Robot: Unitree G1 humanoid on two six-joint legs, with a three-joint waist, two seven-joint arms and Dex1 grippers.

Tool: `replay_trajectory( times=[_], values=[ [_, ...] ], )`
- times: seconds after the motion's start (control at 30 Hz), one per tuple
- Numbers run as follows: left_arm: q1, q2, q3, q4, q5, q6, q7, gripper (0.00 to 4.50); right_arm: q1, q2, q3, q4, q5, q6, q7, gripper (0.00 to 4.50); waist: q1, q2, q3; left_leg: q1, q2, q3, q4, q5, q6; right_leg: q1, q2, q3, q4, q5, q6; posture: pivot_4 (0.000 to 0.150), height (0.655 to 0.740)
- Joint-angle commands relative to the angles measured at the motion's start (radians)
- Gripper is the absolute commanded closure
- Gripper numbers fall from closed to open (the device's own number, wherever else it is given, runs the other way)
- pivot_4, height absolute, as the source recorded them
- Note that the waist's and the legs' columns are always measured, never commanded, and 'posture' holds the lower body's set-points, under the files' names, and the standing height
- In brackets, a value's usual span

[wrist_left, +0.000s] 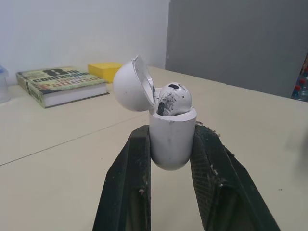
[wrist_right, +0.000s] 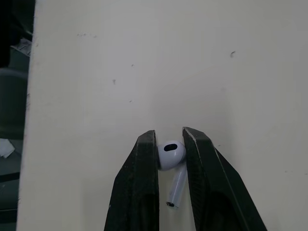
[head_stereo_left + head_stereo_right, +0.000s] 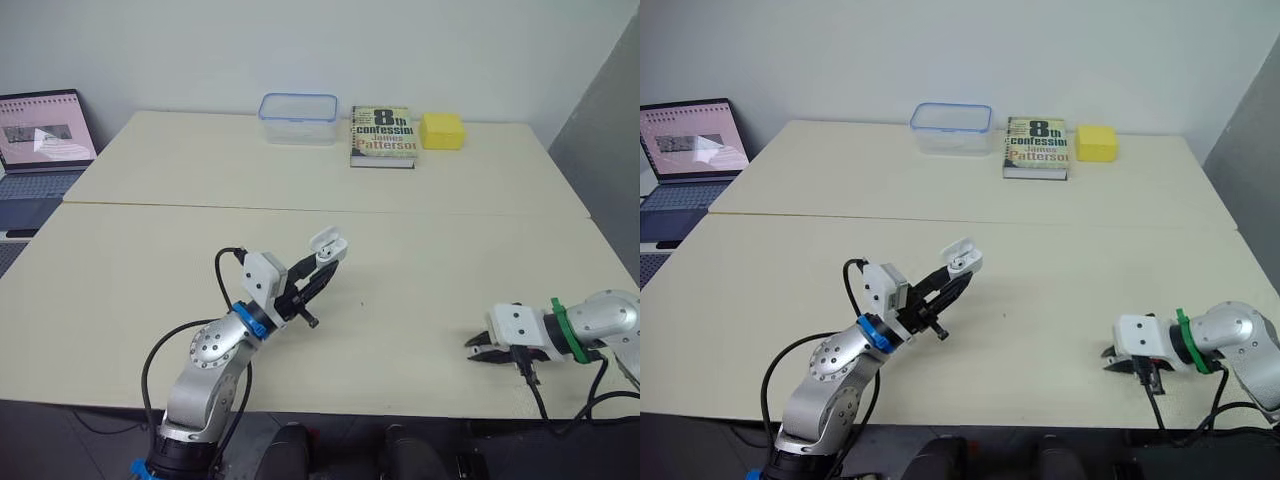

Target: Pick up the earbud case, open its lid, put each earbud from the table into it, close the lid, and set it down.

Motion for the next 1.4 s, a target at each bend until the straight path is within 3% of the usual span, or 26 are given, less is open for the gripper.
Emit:
replay_trajectory(
  times=[0.03,0.47,0.77,1.03,1.13,1.23,1.4],
  values=[
    [-0.002,0.007,0.012,-0.051,-0.012,0.001,0.006,3.74,-0.007,-0.019,-0.004,0.035,-0.017,-0.058,0.031,4.10,0.000,0.000,0.000,0.000,0.000,0.000,0.000,0.000,0.000,0.000,0.000,0.000,0.000,0.000,0.000,0.150,0.7400],
    [-0.001,0.009,0.011,-0.070,-0.017,0.023,0.025,3.74,-0.010,-0.040,0.024,0.117,-0.087,-0.095,0.065,4.10,0.002,0.000,0.000,0.000,0.000,0.000,0.000,0.000,0.000,0.001,0.000,0.000,0.000,0.000,0.000,0.150,0.7400],
    [-0.006,0.008,0.010,-0.062,-0.015,0.023,0.020,3.74,-0.028,-0.017,-0.003,0.088,-0.081,-0.152,0.023,1.05,0.004,0.000,0.000,0.003,0.000,-0.001,0.000,0.000,0.000,0.004,-0.001,0.000,-0.001,0.000,0.000,0.150,0.7400],
    [-0.002,0.007,0.006,-0.058,-0.013,0.020,0.016,3.74,0.038,-0.081,-0.154,-0.157,0.011,0.021,-0.012,1.02,0.006,0.000,0.000,0.003,0.001,-0.001,0.000,0.000,0.000,0.004,-0.001,0.000,-0.001,0.000,0.000,0.150,0.7400],
    [0.000,0.005,0.003,-0.053,-0.011,0.018,0.016,3.74,0.087,-0.161,-0.188,-0.273,-0.083,0.215,-0.065,1.02,0.011,0.000,0.000,0.002,0.001,-0.001,0.000,0.000,0.000,0.004,-0.002,0.000,-0.001,0.000,0.000,0.150,0.7400],
    [0.001,0.000,-0.005,-0.052,-0.008,0.018,0.017,3.74,0.112,-0.235,-0.174,-0.395,-0.090,0.455,-0.073,1.02,0.012,0.000,0.000,0.002,0.001,-0.001,0.000,0.000,0.000,0.004,-0.002,0.000,-0.001,0.000,0.000,0.150,0.7400],
    [-0.003,-0.009,-0.019,-0.047,-0.003,0.017,0.019,3.74,0.084,-0.234,-0.078,-0.449,-0.109,0.603,-0.115,1.02,0.012,0.000,0.000,0.002,0.001,-0.001,0.000,0.000,0.000,0.004,-0.003,-0.001,-0.001,0.000,0.000,0.150,0.7400]
  ],
)
